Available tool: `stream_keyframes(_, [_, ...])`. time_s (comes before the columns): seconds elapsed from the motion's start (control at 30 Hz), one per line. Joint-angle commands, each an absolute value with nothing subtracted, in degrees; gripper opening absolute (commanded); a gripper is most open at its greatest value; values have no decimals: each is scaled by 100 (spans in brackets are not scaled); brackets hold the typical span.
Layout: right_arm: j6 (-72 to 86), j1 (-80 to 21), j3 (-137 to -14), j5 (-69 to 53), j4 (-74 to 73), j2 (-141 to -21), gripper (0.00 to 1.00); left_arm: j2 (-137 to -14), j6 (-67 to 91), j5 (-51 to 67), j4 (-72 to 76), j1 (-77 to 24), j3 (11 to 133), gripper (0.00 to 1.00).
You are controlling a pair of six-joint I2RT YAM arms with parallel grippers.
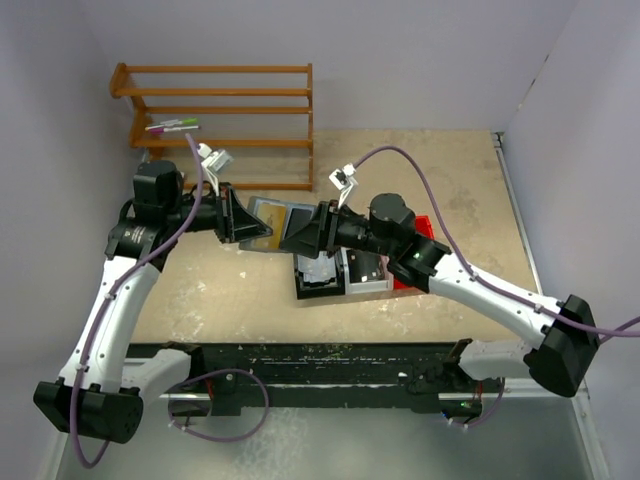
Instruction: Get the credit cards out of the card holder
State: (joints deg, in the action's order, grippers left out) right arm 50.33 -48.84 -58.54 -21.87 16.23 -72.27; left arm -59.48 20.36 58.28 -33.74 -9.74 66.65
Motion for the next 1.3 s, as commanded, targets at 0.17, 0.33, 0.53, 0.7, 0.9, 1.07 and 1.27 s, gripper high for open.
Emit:
stream_keyframes(0.17, [5436,-4887,-5450,-2381,2591,-6910,51,-5730,3379,7223,-1841,-826,6376,1])
stream_keyframes(0.33, [5581,-4887,-5645,-2543,2923,-7155,47,-5620,3864,7432,-1303,-826,6171,1])
stream_keyframes(0.53, [5794,-4870,-5721,-2634,3327,-7292,41,-5534,3931,7649,-1263,-826,6149,1])
stream_keyframes(0.7, [6070,-4852,-5719,-2735,3818,-7485,32,-5449,4234,7729,-871,-826,5981,7])
stream_keyframes(0.9, [6229,-4852,-5701,-2671,4104,-7592,10,-5338,4552,7888,-381,-826,5656,16])
stream_keyframes(1.07, [6200,-4843,-5565,-2710,4157,-7476,0,-5330,4722,8191,-140,-824,5546,31])
stream_keyframes(1.27, [6152,-4833,-5310,-2775,4256,-7208,0,-5165,5076,8349,446,-826,5421,47])
